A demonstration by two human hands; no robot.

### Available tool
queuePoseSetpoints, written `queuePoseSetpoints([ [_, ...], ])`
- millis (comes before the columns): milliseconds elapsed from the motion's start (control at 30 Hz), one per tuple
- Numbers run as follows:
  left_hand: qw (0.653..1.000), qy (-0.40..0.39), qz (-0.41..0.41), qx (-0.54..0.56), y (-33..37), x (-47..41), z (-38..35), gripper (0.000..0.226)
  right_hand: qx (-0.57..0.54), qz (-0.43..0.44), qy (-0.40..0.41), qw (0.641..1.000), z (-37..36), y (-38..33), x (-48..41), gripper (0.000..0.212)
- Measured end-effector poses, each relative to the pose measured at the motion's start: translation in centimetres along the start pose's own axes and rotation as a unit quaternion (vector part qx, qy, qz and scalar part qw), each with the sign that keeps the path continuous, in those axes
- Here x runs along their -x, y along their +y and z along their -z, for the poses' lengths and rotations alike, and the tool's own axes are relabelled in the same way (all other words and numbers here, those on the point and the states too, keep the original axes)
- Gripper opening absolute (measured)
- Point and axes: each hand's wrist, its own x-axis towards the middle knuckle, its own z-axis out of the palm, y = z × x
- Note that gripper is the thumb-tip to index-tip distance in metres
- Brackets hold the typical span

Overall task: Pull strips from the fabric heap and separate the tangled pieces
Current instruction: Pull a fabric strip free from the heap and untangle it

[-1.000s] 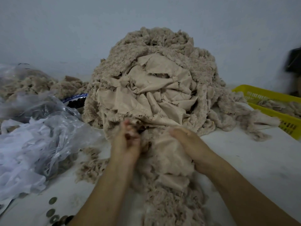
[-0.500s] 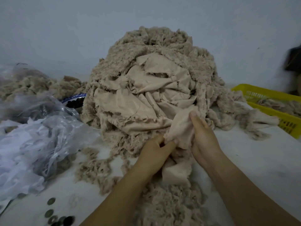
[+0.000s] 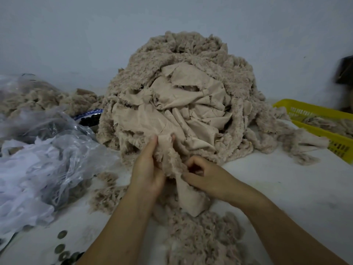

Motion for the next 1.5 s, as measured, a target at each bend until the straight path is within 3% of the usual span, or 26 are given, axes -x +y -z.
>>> queuePoseSetpoints([
  [100, 0.999, 0.011, -0.038, 0.018, 0.2, -0.1, 0.0, 0.038, 0.045, 0.031, 0.046, 0.997, -0.1, 0.4, -0.2, 0.018],
  [200, 0.998, 0.004, -0.065, 0.025, 0.3, -0.3, 0.4, 0.025, -0.094, -0.002, 0.141, 0.985, 0.7, 0.5, -0.3, 0.023],
  [300, 0.998, 0.018, -0.060, -0.030, -0.1, -0.1, 0.5, 0.024, -0.193, -0.031, 0.138, 0.971, 1.0, 0.5, -0.4, 0.025],
  [433, 0.998, 0.014, -0.035, -0.050, -0.2, 0.3, -0.1, 0.061, -0.042, 0.006, 0.015, 0.999, -0.3, -0.1, 0.1, 0.054],
  [500, 0.998, 0.016, -0.051, -0.037, -0.1, 0.1, 0.0, 0.059, 0.104, 0.034, -0.039, 0.993, -1.1, 0.3, 0.2, 0.065],
  [533, 0.998, 0.020, -0.053, -0.033, -0.1, 0.1, 0.0, 0.054, 0.180, 0.051, -0.044, 0.981, -1.4, 0.9, 0.1, 0.067],
  [600, 0.998, 0.023, -0.054, -0.015, 0.1, 0.0, 0.0, 0.050, 0.216, 0.066, -0.004, 0.974, -1.1, 1.5, 0.0, 0.037],
  [633, 0.998, 0.023, -0.058, -0.004, 0.2, -0.2, 0.3, 0.048, 0.170, 0.049, 0.045, 0.983, -0.7, 1.6, -0.1, 0.019],
  [733, 0.996, 0.048, -0.067, 0.024, 0.7, -0.7, 0.7, 0.030, -0.101, -0.072, 0.172, 0.977, 1.2, 1.5, -0.4, 0.019],
  [800, 0.997, 0.067, -0.042, 0.012, 0.6, -0.7, 0.6, 0.032, -0.241, -0.099, 0.167, 0.951, 1.9, 1.0, -0.4, 0.028],
  [867, 0.996, 0.068, -0.020, -0.063, 0.2, -0.4, 0.2, 0.035, -0.294, -0.090, 0.156, 0.939, 1.9, 0.8, -0.3, 0.031],
  [933, 0.967, 0.019, -0.028, -0.253, -0.5, 0.3, 0.0, 0.052, -0.294, -0.079, 0.165, 0.938, 1.6, 0.7, -0.3, 0.023],
  [1000, 0.884, -0.067, -0.068, -0.458, -1.3, 1.0, 0.1, 0.075, -0.281, -0.060, 0.176, 0.942, 1.4, 0.6, -0.3, 0.020],
  [1067, 0.816, -0.140, -0.112, -0.550, -2.1, 1.2, 0.2, 0.053, -0.283, -0.034, 0.175, 0.942, 1.2, 0.6, -0.4, 0.021],
  [1100, 0.808, -0.151, -0.122, -0.556, -2.4, 1.2, 0.1, 0.032, -0.286, -0.027, 0.173, 0.942, 1.2, 0.4, -0.3, 0.022],
  [1133, 0.817, -0.152, -0.132, -0.541, -2.5, 1.2, -0.1, 0.011, -0.288, -0.022, 0.169, 0.942, 1.3, 0.3, -0.2, 0.022],
  [1167, 0.829, -0.142, -0.145, -0.521, -2.5, 1.0, 0.1, 0.009, -0.288, -0.021, 0.169, 0.943, 1.3, 0.0, -0.2, 0.020],
  [1233, 0.869, -0.103, -0.133, -0.465, -2.2, 1.0, 0.1, 0.014, -0.269, -0.023, 0.176, 0.947, 1.3, 0.1, -0.3, 0.017],
  [1367, 0.955, -0.028, -0.050, -0.290, -1.4, 1.0, -0.5, 0.018, -0.242, -0.031, 0.173, 0.954, 1.1, 0.3, -0.4, 0.050],
  [1500, 0.986, -0.017, 0.022, -0.166, -0.9, 1.4, -1.3, 0.034, -0.324, -0.051, 0.147, 0.933, 1.4, -0.1, -0.3, 0.040],
])
